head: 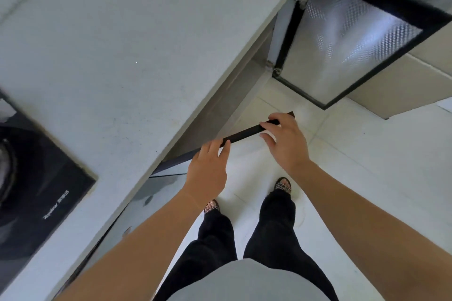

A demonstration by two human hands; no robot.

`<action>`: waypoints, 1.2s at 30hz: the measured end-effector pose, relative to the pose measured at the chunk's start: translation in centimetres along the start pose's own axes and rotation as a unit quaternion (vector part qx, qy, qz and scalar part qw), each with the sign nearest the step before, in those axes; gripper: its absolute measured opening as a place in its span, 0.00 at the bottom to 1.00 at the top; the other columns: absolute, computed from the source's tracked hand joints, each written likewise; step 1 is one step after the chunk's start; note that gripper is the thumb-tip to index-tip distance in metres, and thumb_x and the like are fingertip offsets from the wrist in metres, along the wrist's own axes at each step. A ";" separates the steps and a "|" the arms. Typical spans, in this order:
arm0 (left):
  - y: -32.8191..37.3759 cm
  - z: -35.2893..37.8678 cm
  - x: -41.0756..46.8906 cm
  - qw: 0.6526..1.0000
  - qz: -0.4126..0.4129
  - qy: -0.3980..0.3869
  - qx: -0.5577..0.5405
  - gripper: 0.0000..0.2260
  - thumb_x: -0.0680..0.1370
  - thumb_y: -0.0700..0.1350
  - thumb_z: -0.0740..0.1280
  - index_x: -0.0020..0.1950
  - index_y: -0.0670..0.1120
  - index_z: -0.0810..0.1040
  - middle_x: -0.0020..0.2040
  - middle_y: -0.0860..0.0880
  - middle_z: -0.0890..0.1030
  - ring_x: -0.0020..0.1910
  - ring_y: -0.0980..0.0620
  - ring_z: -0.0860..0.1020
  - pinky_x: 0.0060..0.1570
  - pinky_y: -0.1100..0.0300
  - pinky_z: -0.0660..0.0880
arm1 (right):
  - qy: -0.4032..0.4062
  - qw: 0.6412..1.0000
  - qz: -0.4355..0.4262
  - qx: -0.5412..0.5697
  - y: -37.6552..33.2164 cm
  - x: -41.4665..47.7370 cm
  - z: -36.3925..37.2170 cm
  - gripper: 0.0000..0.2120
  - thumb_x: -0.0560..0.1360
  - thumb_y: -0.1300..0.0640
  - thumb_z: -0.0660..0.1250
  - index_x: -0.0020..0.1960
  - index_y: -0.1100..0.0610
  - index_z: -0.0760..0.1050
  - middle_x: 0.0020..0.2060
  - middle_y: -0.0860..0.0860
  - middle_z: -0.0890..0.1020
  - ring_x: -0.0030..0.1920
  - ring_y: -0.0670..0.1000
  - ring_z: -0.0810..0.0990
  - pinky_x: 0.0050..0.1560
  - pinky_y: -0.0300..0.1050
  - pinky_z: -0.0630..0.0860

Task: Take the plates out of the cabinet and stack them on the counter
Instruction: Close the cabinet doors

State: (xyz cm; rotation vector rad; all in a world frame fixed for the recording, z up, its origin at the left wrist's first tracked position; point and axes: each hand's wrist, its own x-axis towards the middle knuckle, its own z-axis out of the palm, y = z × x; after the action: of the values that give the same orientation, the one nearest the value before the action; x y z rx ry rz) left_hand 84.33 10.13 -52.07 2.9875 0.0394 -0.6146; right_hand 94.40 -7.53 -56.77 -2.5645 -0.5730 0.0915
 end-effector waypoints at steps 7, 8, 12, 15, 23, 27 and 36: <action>1.7 -1.1 2.6 0.984 -0.155 -0.039 -0.078 0.32 0.79 0.44 0.59 0.76 0.49 0.42 0.78 0.47 0.40 0.77 0.47 0.43 0.72 0.53 0.57 | -0.169 0.966 -0.171 -0.096 1.0 6.5 -1.2 0.26 0.78 0.51 0.61 0.73 0.58 0.61 0.73 0.56 0.62 0.73 0.56 0.60 0.61 0.48 0.72; 2.0 -1.2 3.1 0.980 -0.173 -0.039 -0.087 0.33 0.79 0.44 0.59 0.76 0.49 0.42 0.77 0.47 0.39 0.77 0.46 0.42 0.72 0.52 0.57 | -0.188 0.960 -0.183 -0.098 1.0 7.5 -1.3 0.27 0.78 0.51 0.60 0.74 0.57 0.57 0.74 0.55 0.59 0.75 0.55 0.56 0.64 0.47 0.70; 2.7 -1.8 4.3 0.970 -0.206 -0.042 -0.120 0.33 0.79 0.46 0.60 0.76 0.50 0.41 0.77 0.46 0.38 0.77 0.45 0.43 0.72 0.50 0.56 | -0.235 0.946 -0.202 -0.098 0.4 9.4 -1.2 0.31 0.78 0.50 0.60 0.75 0.58 0.51 0.76 0.55 0.52 0.76 0.54 0.49 0.68 0.46 0.66; 2.9 -2.0 5.1 0.968 -0.208 -0.029 -0.140 0.32 0.79 0.46 0.60 0.76 0.50 0.42 0.77 0.45 0.39 0.77 0.45 0.45 0.72 0.50 0.56 | -0.258 0.938 -0.213 -0.094 -0.1 10.8 -1.5 0.31 0.78 0.49 0.60 0.76 0.56 0.50 0.76 0.52 0.50 0.76 0.52 0.47 0.67 0.47 0.66; 2.9 -4.9 8.9 0.978 -0.134 -0.049 -0.153 0.31 0.79 0.46 0.59 0.77 0.49 0.44 0.78 0.48 0.43 0.77 0.48 0.46 0.73 0.52 0.57 | -0.264 0.954 -0.133 -0.048 1.5 14.2 -6.4 0.26 0.79 0.50 0.59 0.74 0.54 0.57 0.75 0.50 0.58 0.74 0.51 0.58 0.67 0.47 0.67; 3.0 -7.4 12.3 0.983 -0.085 -0.030 -0.161 0.30 0.79 0.46 0.59 0.77 0.48 0.46 0.78 0.48 0.48 0.77 0.48 0.48 0.73 0.50 0.58 | -0.233 0.970 -0.063 -0.037 3.6 15.3 -9.9 0.24 0.79 0.50 0.58 0.73 0.55 0.59 0.73 0.51 0.63 0.72 0.51 0.62 0.68 0.45 0.63; 6.8 -13.9 18.9 0.986 0.021 0.025 -0.163 0.28 0.80 0.47 0.58 0.76 0.46 0.51 0.77 0.47 0.54 0.76 0.50 0.52 0.72 0.56 0.56 | -0.143 0.988 0.062 -0.004 9.0 15.5 -16.8 0.21 0.78 0.50 0.60 0.69 0.56 0.66 0.65 0.53 0.72 0.64 0.53 0.71 0.63 0.46 0.69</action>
State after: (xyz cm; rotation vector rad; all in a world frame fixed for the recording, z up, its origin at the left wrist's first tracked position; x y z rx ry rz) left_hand 107.46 4.83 -46.21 2.6792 0.0719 -0.4759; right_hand 114.75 -15.99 -45.92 -2.6115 -0.5161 0.5074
